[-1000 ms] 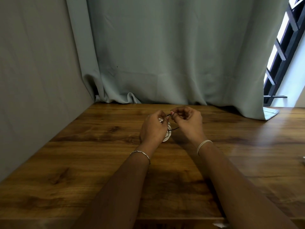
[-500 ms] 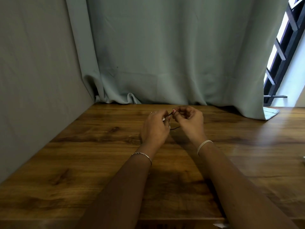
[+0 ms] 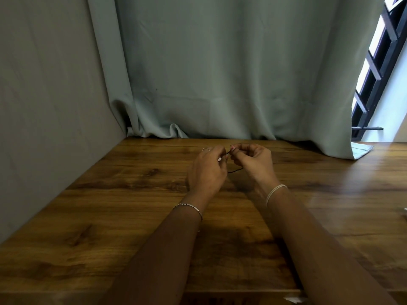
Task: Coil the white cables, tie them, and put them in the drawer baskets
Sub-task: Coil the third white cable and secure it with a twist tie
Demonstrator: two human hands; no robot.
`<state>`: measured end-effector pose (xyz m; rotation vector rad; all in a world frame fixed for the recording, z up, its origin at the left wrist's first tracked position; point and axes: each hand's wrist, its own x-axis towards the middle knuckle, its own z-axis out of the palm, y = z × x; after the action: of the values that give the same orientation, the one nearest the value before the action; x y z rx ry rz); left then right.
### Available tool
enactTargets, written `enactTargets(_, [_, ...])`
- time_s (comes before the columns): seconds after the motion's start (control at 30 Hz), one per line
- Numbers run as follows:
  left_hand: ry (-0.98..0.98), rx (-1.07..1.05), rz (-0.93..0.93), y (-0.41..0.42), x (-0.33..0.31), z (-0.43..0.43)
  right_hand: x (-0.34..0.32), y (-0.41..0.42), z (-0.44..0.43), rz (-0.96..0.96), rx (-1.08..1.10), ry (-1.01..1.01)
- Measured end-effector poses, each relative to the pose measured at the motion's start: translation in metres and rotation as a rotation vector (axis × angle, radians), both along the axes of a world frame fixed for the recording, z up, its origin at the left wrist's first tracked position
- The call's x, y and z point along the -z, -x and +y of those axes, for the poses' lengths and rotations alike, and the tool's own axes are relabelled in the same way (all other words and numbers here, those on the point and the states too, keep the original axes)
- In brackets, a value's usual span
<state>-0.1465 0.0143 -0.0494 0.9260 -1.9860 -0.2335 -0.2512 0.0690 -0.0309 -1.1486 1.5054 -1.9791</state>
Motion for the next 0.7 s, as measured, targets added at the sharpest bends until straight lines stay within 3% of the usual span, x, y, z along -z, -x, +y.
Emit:
enactTargets(0.43, [-0.032, -0.003, 0.084, 0.0012, -0.0006, -0.002, 0.0016, -0.0018, -0.0017, 0.014, 0.041, -0.015])
enactTargets(0.7, [0.008, 0.025, 0.148, 0.0017, -0.0001, -0.0047, 0.0049, -0.0032, -0.0025, -0.182, -0.072, -0.01])
